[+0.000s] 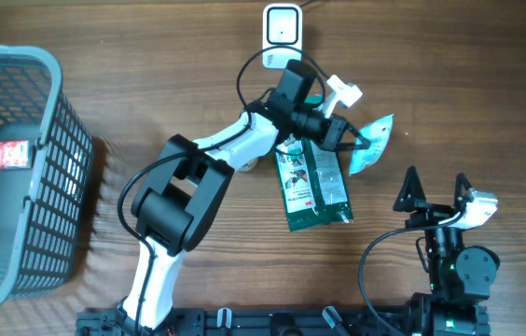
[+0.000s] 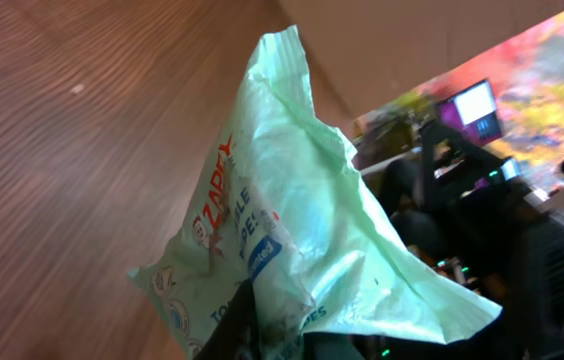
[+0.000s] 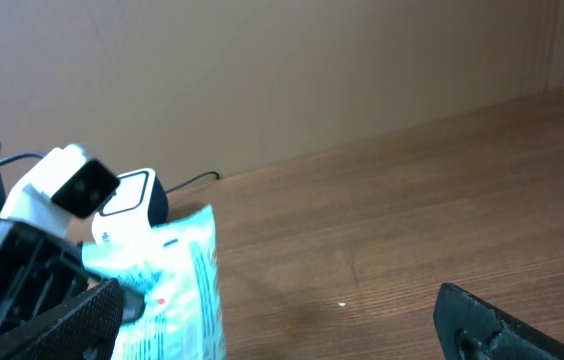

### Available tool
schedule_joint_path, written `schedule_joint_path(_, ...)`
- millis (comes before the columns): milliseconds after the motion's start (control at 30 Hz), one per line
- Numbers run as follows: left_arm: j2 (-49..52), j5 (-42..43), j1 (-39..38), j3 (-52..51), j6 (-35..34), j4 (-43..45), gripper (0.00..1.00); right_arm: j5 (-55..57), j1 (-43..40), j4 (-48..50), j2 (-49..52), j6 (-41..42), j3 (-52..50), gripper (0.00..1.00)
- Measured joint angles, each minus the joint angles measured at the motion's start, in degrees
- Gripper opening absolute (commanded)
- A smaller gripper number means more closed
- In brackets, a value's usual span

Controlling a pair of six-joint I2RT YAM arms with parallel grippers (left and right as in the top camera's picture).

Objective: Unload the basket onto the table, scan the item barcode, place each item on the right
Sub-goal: 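Lift the mint-green packet past the scanner and drop it right of the gloves, then move the left gripper back into the basket toward the red box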

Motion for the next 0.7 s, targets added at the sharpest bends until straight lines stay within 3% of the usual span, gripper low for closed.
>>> schedule_joint_path(33, 0.0, 0.1, -0.1, 0.0, -1.8, 0.7, 1.0, 0.0, 0.0, 0.0, 0.0, 0.0, 0.0, 1.0)
schedule_joint_path(200, 0.0, -0.6, -0.2, 0.0, -9.5, 0.9, 1.0, 0.0, 0.0, 0.0, 0.0, 0.0, 0.0, 1.0)
schedule_joint_path(500, -2.9, -6.3, 3.3, 0.0, -13.3, -0.2, 1.0, 0.0, 0.0, 0.0, 0.0, 0.0, 0.0, 1.0)
schedule_joint_path(633, -14.1, -18.1, 9.8, 0.4, -9.0, -15.7, 1.0, 0.0, 0.0, 0.0, 0.1, 0.0, 0.0, 1.0)
schedule_joint_path(700, -23.0, -31.5, 12.7, 0.4, -4.8, -26.3, 1.0, 0.0, 0.0, 0.0, 0.2, 0.0, 0.0, 1.0)
